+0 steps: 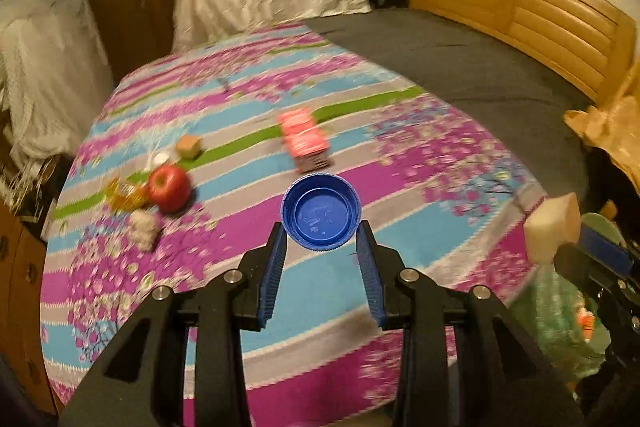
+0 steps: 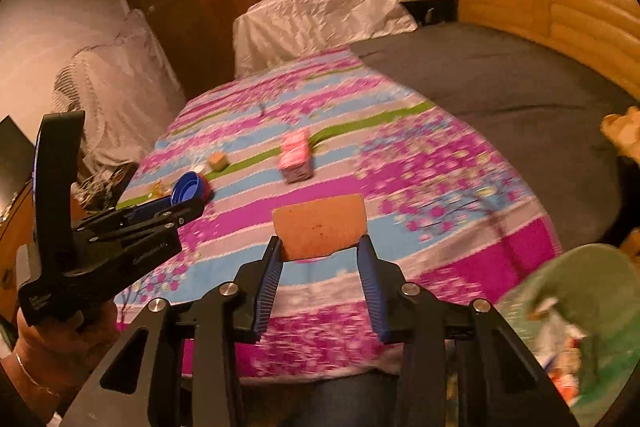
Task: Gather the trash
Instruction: 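Carry the blue cap and tan sponge over the green bin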
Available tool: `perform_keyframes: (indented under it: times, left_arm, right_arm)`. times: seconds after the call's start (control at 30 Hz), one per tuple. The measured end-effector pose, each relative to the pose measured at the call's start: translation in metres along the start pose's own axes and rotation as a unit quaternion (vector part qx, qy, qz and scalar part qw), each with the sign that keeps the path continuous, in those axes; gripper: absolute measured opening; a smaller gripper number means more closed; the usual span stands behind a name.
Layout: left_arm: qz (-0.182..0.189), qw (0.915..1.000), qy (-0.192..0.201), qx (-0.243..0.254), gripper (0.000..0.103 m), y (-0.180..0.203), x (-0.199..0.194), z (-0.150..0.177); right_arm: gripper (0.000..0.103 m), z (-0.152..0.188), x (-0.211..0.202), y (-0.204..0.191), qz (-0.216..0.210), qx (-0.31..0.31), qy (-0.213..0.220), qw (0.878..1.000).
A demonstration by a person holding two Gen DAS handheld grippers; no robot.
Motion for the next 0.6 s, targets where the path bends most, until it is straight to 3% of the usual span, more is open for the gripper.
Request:
perform_keyframes:
  times: [0.3,0.6]
  left_arm:
    - [0.063,0.9951,0.028,0.071,0.034,0.106,-0.021,-0.032]
    - [0.118,0.9817,0.035,0.145,0.034,0.213,-0.027,-0.043]
  right_arm:
    - [0.040,-0.014,-0.078,0.101,0.083,0.033,0.036,0.995]
    - [0.040,-0.006,-0.144,0.197,0.166,0.062,0.046,0.983]
Point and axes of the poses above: each gripper's, at about its wrist camera, not at the fingertips, and x roughly the way its jaws point, y to its right, z to its underside, the point moved 10 cm from there along x, roughly the way its jaws point, and after that the axes turned 5 degrees about x, right-handed, at the moved point
